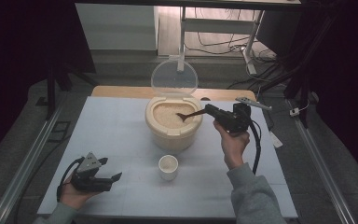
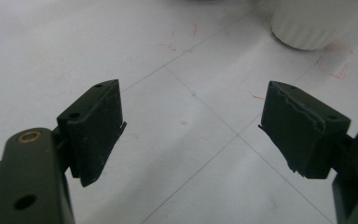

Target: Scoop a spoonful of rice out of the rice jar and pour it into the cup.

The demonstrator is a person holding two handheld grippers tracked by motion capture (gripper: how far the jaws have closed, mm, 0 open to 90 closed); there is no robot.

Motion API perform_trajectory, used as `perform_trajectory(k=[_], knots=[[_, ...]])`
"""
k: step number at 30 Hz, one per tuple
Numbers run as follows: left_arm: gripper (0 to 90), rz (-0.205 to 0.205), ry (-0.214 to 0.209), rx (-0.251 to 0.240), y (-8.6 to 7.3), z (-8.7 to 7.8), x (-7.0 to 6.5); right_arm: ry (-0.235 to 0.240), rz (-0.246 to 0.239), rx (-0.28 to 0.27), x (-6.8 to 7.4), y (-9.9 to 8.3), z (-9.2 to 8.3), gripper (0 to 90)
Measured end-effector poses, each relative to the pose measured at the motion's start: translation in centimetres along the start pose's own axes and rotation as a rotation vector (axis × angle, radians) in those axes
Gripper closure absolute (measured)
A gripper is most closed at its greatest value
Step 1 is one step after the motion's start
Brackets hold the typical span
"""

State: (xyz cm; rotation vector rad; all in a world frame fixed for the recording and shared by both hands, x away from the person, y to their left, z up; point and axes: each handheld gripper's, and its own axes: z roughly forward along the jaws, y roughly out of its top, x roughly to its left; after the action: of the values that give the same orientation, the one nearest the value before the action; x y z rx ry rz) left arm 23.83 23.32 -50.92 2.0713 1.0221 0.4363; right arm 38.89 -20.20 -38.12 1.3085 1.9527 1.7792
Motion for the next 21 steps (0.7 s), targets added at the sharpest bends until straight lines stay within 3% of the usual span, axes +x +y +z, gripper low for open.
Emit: perform_trajectory(k=[11, 21], knots=[[20.3, 0.001, 0.0, 0.003, 0.0, 0.1, 0.0, 0.006, 0.083, -0.006, -0.6, -0.2, 0.0, 82.6], [20.3, 0.001, -0.001, 0.002, 0.0, 0.1, 0.0, 0.034, 0.227, -0.015, -2.0, -0.4, -0.1, 83.0]])
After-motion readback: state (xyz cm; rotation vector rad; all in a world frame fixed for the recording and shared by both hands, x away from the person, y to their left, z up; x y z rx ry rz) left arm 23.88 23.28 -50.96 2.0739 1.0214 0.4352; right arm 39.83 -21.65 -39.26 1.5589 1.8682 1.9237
